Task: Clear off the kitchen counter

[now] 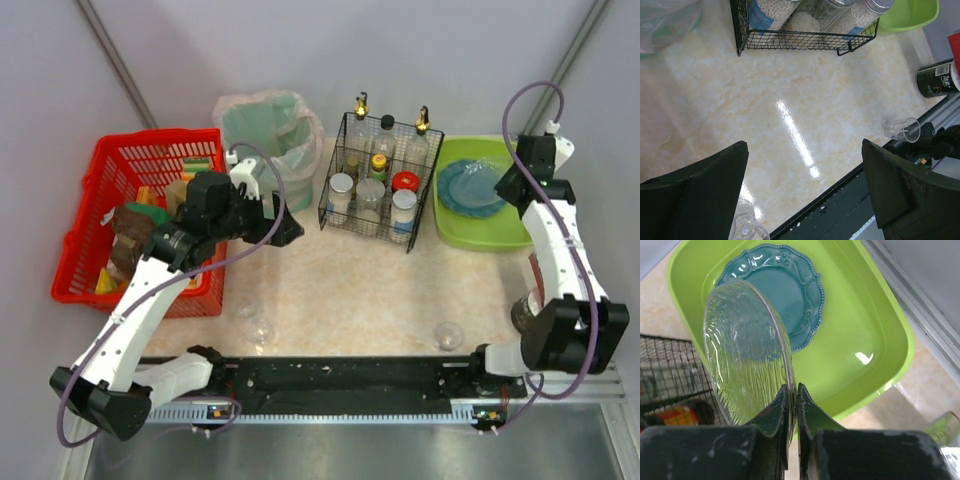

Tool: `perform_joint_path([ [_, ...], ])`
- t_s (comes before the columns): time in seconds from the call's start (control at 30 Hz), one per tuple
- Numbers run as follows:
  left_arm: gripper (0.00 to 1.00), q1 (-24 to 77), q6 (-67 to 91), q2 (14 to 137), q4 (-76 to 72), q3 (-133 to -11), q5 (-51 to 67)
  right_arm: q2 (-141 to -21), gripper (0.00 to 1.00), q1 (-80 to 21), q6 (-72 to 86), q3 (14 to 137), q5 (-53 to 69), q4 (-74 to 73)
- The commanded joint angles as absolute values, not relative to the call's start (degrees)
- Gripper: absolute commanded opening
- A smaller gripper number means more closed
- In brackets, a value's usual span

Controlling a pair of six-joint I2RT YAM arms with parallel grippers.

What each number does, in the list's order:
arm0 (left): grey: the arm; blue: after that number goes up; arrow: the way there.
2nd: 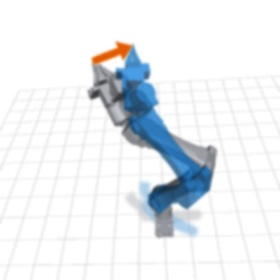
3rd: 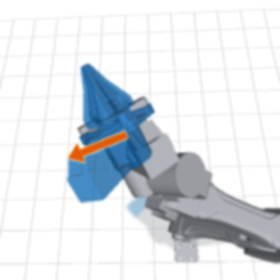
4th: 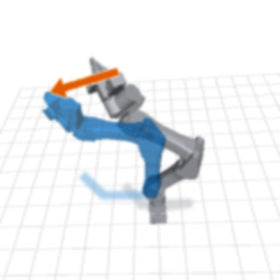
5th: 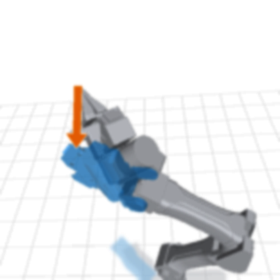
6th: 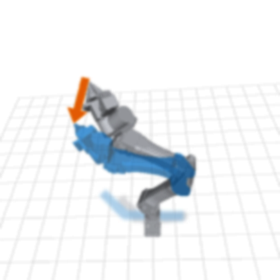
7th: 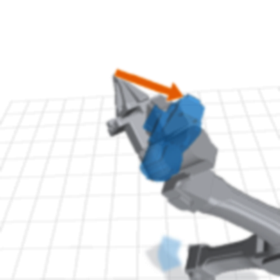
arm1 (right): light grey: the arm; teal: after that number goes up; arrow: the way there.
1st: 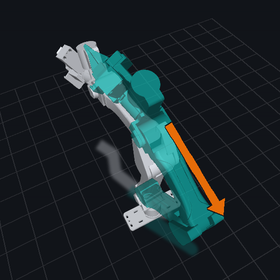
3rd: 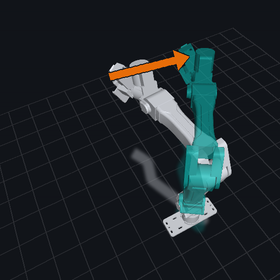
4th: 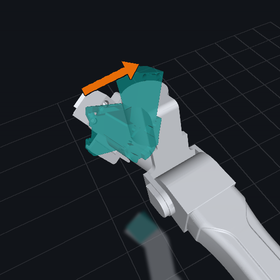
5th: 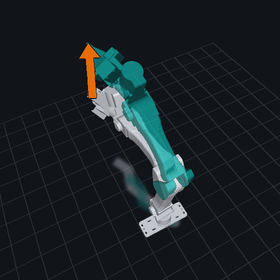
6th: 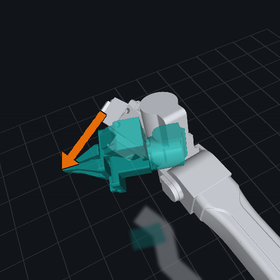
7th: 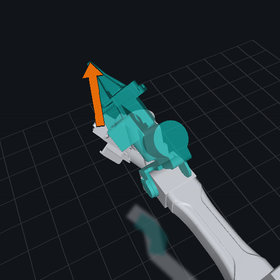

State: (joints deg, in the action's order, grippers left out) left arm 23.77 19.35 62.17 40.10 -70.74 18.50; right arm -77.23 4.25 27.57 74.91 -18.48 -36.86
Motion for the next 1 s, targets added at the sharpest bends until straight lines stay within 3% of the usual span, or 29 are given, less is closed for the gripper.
perform_joint_path([
  [0.0,0.98,23.8,17.5,59.0,35.6,-69.6,18.3,-81.6,0.0,7.3,31.1,77.1,-14.2,-29.4],
  [0.6,0.98,23.8,14.5,58.4,32.9,-65.8,17.9,-108.4,0.0,10.8,30.8,85.3,-12.5,-18.6],
  [0.8,0.96,23.8,14.0,59.1,32.8,-65.4,19.3,-109.2,0.5,10.8,33.8,84.0,-14.2,-18.9],
  [0.97,0.93,23.8,13.2,59.9,34.3,-66.3,18.3,-109.6,0.64,10.9,34.1,83.8,-12.6,-19.3],
])
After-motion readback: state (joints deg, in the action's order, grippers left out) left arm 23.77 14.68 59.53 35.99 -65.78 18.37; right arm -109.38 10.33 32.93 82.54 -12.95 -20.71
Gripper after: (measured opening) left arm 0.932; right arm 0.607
